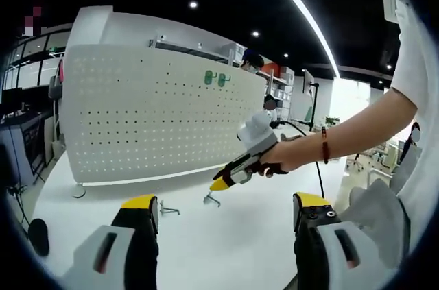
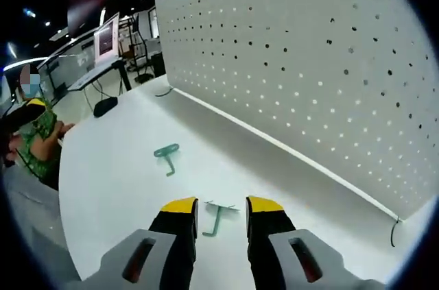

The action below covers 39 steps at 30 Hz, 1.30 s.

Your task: Insert the hook assembly into the mounting plate slot until the hook locks in place.

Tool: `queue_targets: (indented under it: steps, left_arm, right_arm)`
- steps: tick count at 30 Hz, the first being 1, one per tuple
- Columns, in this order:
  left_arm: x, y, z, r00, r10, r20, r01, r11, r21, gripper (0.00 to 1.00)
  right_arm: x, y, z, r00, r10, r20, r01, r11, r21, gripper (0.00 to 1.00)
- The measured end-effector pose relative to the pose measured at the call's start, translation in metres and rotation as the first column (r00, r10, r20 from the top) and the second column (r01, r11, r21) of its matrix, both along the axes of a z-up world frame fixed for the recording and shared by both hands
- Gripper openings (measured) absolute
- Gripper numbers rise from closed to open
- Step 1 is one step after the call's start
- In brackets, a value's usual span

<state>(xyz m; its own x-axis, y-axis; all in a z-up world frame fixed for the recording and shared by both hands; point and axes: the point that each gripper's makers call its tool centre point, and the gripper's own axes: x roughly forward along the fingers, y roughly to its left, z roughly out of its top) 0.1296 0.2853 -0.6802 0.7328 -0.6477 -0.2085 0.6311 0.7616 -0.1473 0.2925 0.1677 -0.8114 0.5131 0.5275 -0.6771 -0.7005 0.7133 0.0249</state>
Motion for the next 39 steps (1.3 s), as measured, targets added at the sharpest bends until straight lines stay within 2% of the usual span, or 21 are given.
queue_targets:
  steps: [7,12,24,36,39]
  left_arm:
    - [0.001,0.003,-0.002,1.0,-0.004,-0.006,0.004,1.0,0.009,0.82]
    - [0.002,0.003,-0.003,1.0,-0.005,-0.01,0.005,1.0,0.01,0.82]
    - [0.004,0.007,-0.006,1.0,0.011,-0.022,-0.01,1.0,0.006,0.82]
    - [0.003,0.009,-0.007,1.0,0.018,-0.026,-0.018,1.0,-0.006,0.82]
    - [0.003,0.008,-0.006,1.0,0.017,-0.024,-0.017,1.0,-0.006,0.82]
  right_arm:
    - [-0.002,0.001,-0.012,0.999,0.027,-0.018,-0.028,0.999,-0.035,0.27]
    - [0.001,0.001,-0.016,0.999,0.025,-0.027,-0.025,0.999,-0.025,0.26]
    - [0.005,0.003,-0.026,0.998,0.041,-0.039,-0.043,0.998,-0.051,0.21]
    - [0.003,-0.001,-0.031,0.998,0.02,-0.054,-0.023,0.997,-0.067,0.16]
    - [0.001,-0.002,-0.031,0.997,0.0,-0.075,-0.003,0.999,-0.049,0.11]
